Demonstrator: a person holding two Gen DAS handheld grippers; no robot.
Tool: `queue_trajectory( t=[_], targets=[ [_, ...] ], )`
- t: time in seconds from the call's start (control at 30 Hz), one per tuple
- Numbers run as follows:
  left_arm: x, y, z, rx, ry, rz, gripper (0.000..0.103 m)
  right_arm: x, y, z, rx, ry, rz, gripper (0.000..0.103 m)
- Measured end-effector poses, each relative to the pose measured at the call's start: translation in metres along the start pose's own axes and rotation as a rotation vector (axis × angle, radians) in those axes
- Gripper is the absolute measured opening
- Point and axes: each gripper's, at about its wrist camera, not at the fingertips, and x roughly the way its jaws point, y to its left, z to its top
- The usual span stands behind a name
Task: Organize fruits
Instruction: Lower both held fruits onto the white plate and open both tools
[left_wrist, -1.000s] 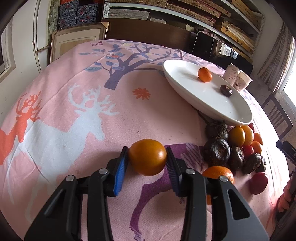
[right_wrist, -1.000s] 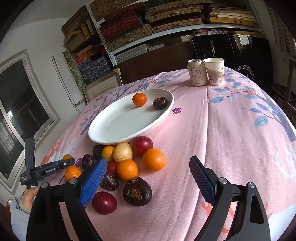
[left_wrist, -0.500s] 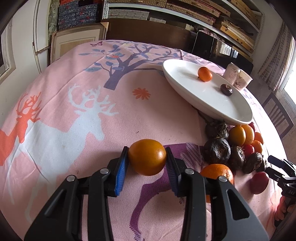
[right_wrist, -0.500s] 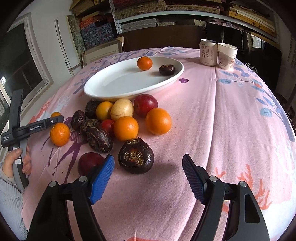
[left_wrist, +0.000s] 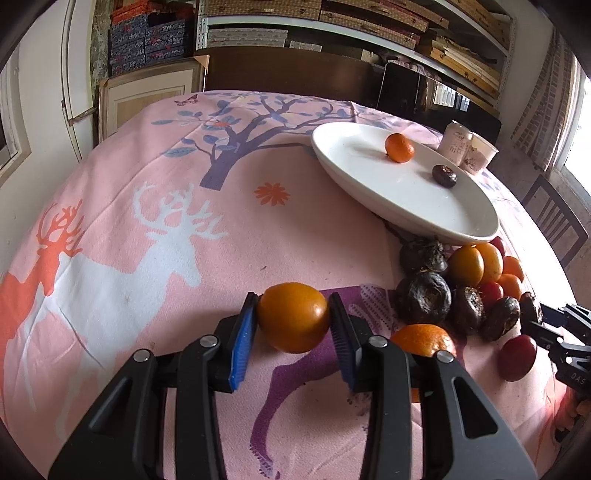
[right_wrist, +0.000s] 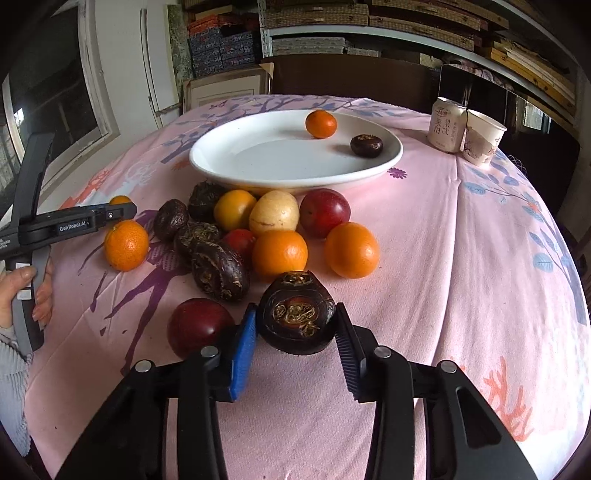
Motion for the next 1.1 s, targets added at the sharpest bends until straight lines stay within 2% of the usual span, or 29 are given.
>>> queue_trajectory(
  t=[0.17, 0.37, 0.5, 0.7, 0.77, 0.8, 0.83, 0.97, 1.1],
  targets=[
    [-0.018, -0.015, 0.009, 0.019, -0.056, -0.055, 0.038, -0.016, -0.02, 0.009, 0.088, -0.068, 0.047, 0.042],
    [-0.03, -0.053, 0.057, 0.11, -0.114, -0.094, 0.038, -0.021, -0.023, 0.062, 0.073, -0.13, 0.023, 0.042],
    [-0.006, -0.078, 0.086, 0.161, -0.108, -0.091, 0.038, 0.004, -0.021, 0.095, 0.095, -0.12, 0.046, 0.042],
    [0.042, -0.089, 0.098, 0.162, -0.039, -0.114, 0.038, 0.053, -0.021, 0.116, 0.127, -0.074, 0.075, 0.042],
    [0.052, -0.088, 0.098, 0.165, -0.021, -0.112, 0.038, 0.06, -0.025, 0.118, 0.158, -0.08, 0.113, 0.048],
    [0.055, -0.087, 0.098, 0.162, -0.017, -0.114, 0.038, 0.061, -0.029, 0.118, 0.173, -0.077, 0.118, 0.064],
    [0.056, -0.086, 0.098, 0.158, -0.013, -0.118, 0.039, 0.06, -0.033, 0.118, 0.19, -0.086, 0.117, 0.068],
    [0.049, -0.084, 0.096, 0.162, -0.037, -0.111, 0.062, 0.052, -0.044, 0.114, 0.235, -0.111, 0.123, 0.069],
    [0.036, -0.081, 0.088, 0.177, -0.06, -0.098, 0.065, 0.042, -0.049, 0.105, 0.244, -0.126, 0.104, 0.07]
  ],
)
